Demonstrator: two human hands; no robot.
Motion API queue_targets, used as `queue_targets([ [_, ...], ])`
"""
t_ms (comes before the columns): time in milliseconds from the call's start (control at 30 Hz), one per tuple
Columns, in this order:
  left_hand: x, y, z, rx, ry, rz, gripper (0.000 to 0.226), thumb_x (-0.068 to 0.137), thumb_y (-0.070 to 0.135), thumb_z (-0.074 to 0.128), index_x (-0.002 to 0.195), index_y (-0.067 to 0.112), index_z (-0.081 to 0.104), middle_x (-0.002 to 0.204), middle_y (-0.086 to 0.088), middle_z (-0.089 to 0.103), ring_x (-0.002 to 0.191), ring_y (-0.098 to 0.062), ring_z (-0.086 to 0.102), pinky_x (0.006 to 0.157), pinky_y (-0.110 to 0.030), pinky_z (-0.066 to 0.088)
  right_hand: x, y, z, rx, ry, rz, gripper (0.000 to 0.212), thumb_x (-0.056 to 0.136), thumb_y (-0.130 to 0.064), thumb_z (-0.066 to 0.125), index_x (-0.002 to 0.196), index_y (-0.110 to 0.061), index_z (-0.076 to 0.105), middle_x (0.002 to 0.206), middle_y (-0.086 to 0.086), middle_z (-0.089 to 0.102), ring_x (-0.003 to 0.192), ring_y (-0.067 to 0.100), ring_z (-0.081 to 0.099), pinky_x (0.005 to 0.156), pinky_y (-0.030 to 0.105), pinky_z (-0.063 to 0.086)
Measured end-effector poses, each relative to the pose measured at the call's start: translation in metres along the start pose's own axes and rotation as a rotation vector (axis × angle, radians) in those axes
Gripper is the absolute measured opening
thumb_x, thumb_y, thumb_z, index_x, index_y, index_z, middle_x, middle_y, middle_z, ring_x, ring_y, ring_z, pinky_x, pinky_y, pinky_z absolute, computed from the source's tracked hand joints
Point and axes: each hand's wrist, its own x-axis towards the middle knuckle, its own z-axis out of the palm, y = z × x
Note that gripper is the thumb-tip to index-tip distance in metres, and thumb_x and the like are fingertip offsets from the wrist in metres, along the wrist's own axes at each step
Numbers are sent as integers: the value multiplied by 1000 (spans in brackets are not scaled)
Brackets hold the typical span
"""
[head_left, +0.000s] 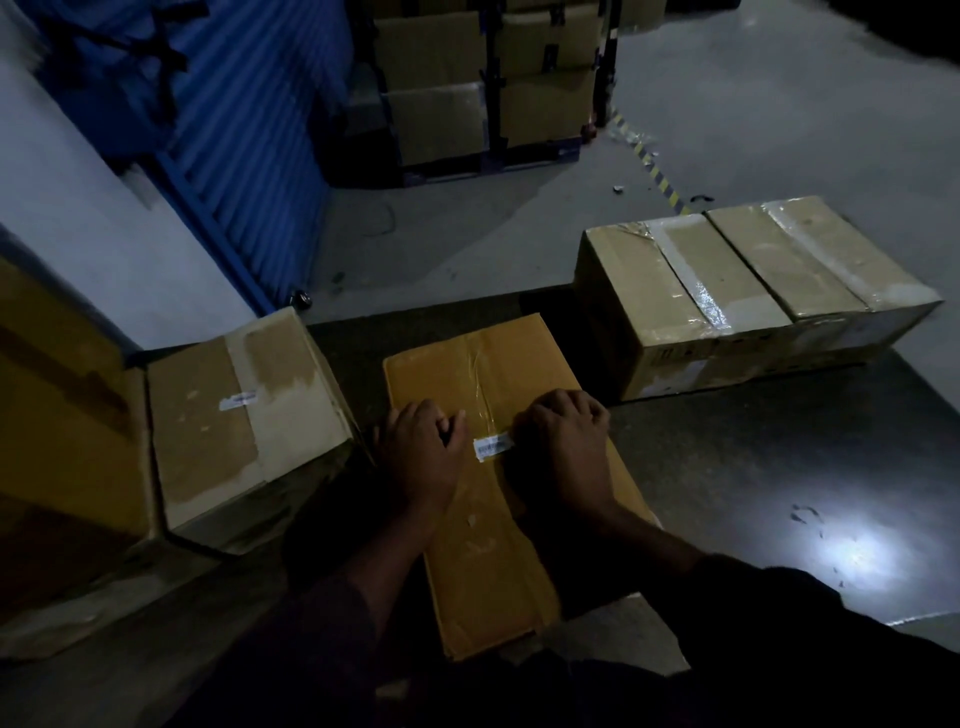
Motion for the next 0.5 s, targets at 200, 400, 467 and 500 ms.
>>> queue_targets([
  [200,-1,-2,2,2,-2,-6,33,88,53,44,65,32,34,69,8,47,74,-20,52,84,-45,46,-2,6,3,64,-40,-36,23,82,-42,66,102,-32,63,112,-8,55,111,15,43,99,40,32],
  [400,-1,-1,3,-6,-4,-27,33,87,52,46,64,33,32,69,8,48,74,-20,52,81,-46,47,-6,15,1,289,0,23,26,86,-41,66,110,-32,61,109,-15,58,106,6,45,87,26,36],
  [467,-1,-2,4,-18,-2,-22,33,86,54,43,64,33,32,69,8,48,74,-21,52,80,-46,47,-5,14,1,201,-32,-29,29,84,-43,65,111,-33,65,109,-13,59,106,9,44,84,26,31],
  [500,-1,-2,3,-21,2,-18,33,86,54,44,64,33,31,69,8,48,73,-21,52,79,-46,47,-5,13,2,156,-40,-55,28,83,-44,65,109,-35,66,108,-13,59,104,9,43,83,26,30],
])
